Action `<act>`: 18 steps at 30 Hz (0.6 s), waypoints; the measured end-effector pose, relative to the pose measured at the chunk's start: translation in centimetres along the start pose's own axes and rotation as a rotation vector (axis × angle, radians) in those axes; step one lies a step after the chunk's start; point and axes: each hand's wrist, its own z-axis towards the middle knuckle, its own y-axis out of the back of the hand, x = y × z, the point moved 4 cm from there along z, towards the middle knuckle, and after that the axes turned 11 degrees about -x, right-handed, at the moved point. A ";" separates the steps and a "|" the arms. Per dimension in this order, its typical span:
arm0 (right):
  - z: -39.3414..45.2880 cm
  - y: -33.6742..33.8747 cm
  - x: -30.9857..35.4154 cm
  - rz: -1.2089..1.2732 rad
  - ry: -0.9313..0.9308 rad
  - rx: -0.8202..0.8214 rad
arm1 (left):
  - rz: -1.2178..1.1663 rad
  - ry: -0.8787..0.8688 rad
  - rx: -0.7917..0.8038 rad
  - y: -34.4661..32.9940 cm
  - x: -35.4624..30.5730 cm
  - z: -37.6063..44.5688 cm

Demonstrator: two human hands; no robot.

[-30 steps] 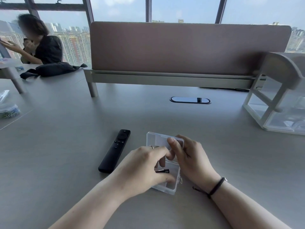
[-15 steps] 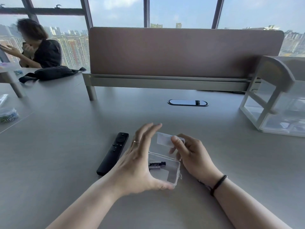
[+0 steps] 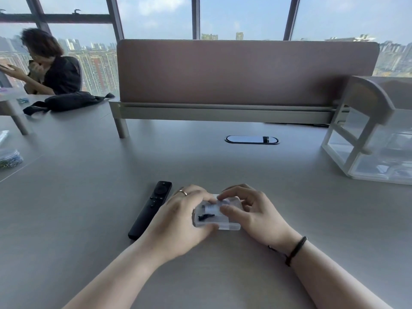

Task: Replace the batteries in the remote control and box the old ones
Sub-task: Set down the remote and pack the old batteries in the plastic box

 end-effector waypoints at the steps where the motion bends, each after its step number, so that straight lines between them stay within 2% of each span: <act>1: -0.1 -0.1 0.1 -0.035 0.017 0.026 | 0.002 -0.004 0.005 -0.1 0.0 0.0; 6: -0.5 -0.4 0.3 -0.143 0.097 0.100 | -0.001 -0.005 0.068 -0.3 0.0 -0.1; 18: 0.2 -0.2 -0.3 -0.081 0.073 0.144 | -0.033 0.023 0.033 -0.6 0.3 0.1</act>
